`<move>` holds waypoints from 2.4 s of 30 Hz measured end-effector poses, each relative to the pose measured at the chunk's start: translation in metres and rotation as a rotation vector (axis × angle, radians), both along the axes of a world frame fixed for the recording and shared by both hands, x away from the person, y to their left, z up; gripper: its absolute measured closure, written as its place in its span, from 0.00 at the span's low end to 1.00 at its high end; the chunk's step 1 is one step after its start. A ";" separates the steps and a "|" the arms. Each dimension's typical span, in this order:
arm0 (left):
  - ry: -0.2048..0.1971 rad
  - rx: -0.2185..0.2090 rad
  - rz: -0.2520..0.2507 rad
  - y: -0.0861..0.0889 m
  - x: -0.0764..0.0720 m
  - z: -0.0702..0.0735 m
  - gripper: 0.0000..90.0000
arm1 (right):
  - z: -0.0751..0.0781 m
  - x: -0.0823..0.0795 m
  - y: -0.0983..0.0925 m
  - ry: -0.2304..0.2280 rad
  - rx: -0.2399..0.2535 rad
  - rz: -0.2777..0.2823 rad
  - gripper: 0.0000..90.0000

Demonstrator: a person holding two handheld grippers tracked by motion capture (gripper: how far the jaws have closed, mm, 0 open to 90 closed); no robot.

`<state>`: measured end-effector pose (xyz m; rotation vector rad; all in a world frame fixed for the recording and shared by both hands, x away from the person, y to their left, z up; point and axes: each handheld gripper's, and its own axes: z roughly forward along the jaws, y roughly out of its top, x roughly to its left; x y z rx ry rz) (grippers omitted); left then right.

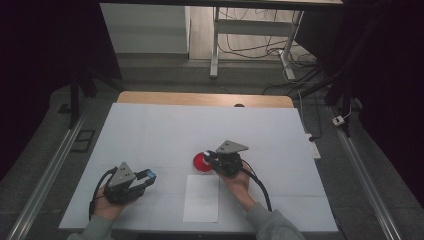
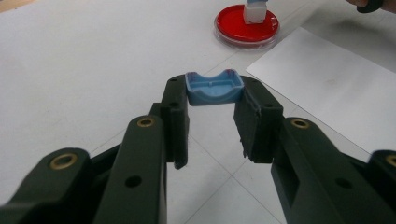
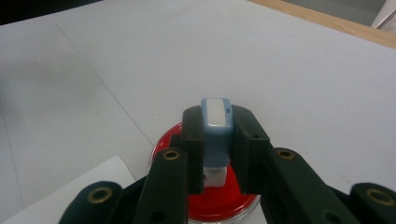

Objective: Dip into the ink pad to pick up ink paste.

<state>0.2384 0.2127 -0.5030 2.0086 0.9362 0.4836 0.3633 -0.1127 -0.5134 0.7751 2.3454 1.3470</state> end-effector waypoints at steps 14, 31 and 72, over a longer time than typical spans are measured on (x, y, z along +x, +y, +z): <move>0.001 -0.001 -0.004 -0.001 0.000 0.000 0.73 | -0.002 -0.001 0.002 0.014 -0.027 -0.002 0.84; 0.001 -0.003 0.000 0.000 0.000 0.000 0.73 | 0.000 -0.002 0.000 0.007 0.001 -0.006 0.84; 0.002 -0.001 -0.001 0.000 0.000 0.000 0.73 | 0.007 0.001 0.006 -0.010 0.018 0.006 0.84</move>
